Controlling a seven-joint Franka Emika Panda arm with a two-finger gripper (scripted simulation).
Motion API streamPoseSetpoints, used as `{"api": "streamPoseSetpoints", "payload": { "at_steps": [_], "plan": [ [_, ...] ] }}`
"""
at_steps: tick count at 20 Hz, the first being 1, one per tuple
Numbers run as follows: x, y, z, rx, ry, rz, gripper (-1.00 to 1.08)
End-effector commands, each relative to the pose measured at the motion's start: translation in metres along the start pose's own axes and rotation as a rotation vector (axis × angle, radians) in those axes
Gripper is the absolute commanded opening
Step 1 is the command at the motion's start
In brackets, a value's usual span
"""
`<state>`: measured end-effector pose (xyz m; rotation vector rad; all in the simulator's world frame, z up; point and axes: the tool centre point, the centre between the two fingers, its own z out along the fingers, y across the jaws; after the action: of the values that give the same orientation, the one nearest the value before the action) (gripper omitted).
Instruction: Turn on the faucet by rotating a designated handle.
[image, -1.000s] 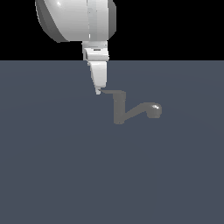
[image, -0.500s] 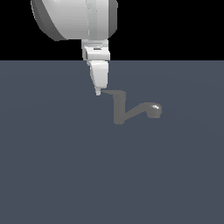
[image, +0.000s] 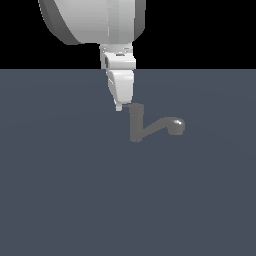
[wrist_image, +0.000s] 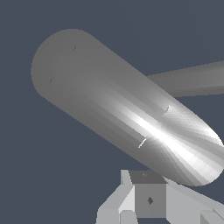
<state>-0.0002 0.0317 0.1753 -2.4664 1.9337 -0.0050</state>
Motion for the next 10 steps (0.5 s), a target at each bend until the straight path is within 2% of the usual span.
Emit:
{"api": "streamPoseSetpoints", "payload": {
  "at_steps": [1, 6, 8, 10],
  "plan": [
    [0.016, 0.012, 0.002, -0.006, 0.002, 0.018, -1.00],
    [0.026, 0.029, 0.002, -0.008, 0.002, 0.019, -1.00],
    [0.016, 0.022, -0.001, 0.000, 0.002, 0.004, -1.00],
    [0.029, 0.025, 0.000, -0.001, 0.002, 0.006, -1.00]
  ]
}}
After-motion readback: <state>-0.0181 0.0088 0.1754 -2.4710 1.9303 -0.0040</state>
